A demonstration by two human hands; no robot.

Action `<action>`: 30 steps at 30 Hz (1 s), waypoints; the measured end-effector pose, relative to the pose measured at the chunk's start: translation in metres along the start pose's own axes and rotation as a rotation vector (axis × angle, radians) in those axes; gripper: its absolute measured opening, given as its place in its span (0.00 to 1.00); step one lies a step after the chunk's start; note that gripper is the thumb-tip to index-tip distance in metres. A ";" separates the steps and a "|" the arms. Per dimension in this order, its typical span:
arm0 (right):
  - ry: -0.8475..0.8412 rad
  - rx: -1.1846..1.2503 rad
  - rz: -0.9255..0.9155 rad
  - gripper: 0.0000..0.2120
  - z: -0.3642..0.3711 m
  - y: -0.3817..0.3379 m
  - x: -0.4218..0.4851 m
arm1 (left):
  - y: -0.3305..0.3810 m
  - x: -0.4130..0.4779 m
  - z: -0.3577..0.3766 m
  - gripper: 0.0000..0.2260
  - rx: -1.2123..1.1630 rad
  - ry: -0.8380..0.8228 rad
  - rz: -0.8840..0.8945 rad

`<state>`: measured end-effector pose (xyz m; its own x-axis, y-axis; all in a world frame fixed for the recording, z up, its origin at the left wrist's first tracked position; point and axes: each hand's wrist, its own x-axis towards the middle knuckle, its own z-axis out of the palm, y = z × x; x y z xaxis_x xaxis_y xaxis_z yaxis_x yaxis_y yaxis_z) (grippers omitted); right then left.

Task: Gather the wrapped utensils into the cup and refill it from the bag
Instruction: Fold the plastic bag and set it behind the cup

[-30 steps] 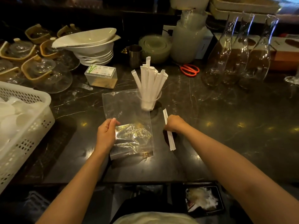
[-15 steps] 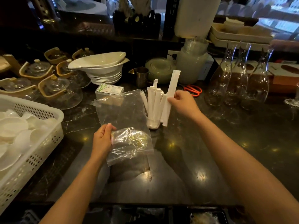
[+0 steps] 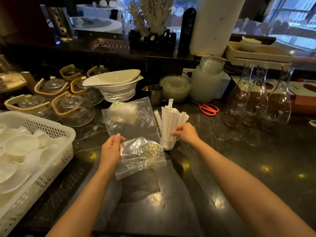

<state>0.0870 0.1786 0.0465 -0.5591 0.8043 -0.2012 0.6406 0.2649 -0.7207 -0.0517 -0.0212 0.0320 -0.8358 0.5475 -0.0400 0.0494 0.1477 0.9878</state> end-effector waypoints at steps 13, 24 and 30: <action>0.330 -0.314 -0.818 0.40 -0.074 -0.034 -0.048 | 0.081 0.012 0.053 0.14 -0.042 -0.239 0.022; 0.334 0.029 -0.564 0.07 -0.153 -0.043 -0.037 | 0.153 0.058 0.110 0.21 -0.068 -0.647 0.021; 0.224 -0.175 -0.404 0.11 -0.186 -0.056 0.011 | 0.186 0.092 0.112 0.32 0.042 -0.881 0.279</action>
<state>0.1434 0.2716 0.2079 -0.6664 0.7082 0.2333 0.4853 0.6495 -0.5854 -0.0579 0.1492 0.1956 -0.0739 0.9939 0.0818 0.2210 -0.0637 0.9732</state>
